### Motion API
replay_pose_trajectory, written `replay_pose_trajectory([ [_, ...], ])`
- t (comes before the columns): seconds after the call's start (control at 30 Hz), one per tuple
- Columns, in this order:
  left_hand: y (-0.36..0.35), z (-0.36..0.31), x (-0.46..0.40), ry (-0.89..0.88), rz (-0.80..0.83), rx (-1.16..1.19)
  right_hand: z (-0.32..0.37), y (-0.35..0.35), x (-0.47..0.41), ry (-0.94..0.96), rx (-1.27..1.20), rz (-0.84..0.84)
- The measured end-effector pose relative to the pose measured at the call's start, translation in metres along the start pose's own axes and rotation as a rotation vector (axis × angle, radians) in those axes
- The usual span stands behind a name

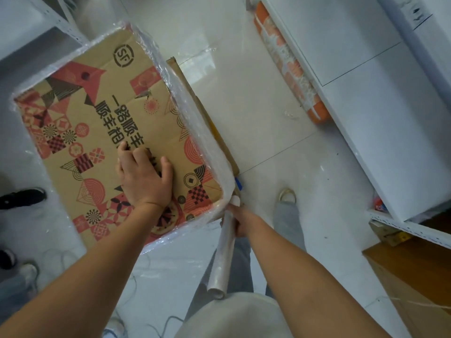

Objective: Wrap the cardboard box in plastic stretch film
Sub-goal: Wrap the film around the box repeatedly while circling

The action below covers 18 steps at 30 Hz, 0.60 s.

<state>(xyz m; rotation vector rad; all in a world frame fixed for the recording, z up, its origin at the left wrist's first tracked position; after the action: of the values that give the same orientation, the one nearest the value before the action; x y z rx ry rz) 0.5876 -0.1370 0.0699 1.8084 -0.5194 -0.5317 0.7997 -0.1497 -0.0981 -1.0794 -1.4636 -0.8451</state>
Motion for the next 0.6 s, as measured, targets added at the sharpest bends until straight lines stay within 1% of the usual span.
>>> replay_pose_trajectory([
  [0.07,0.001,-0.001,0.000,-0.004,-0.011,0.010,-0.002,0.007,-0.010,-0.034,0.154,-0.042],
  [0.1,0.000,0.000,0.000,-0.001,-0.008,0.016,-0.001,0.011,-0.011,-0.059,0.183,-0.040],
  [0.23,-0.003,0.005,0.000,0.057,0.020,-0.001,0.012,0.030,-0.008,-0.109,0.176,-0.102],
  [0.37,-0.002,0.004,0.000,0.066,0.013,-0.015,0.022,0.039,-0.002,-0.183,0.053,-0.069],
  [0.4,-0.002,0.004,0.000,0.076,0.015,-0.017,0.024,0.041,-0.003,-0.183,0.052,-0.064],
  [0.5,-0.003,0.004,0.000,0.106,0.015,-0.020,0.026,0.037,-0.001,-0.178,0.054,0.035],
  [0.6,-0.002,0.004,0.000,0.084,-0.013,-0.010,0.028,0.033,-0.002,-0.167,0.098,0.081],
])
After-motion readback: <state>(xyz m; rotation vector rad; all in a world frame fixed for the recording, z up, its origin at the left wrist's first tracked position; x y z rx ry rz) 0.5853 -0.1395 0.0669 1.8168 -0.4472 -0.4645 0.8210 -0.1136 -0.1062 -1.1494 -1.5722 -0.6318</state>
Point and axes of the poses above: each hand's wrist, its own x-axis away from the middle knuckle, its own y-axis out of the back of the hand, z = x × y, the point moved 5 cm from there along -x, towards the middle knuckle, and after that the axes turned 7 degrees about -z, right-handed, at the moved point
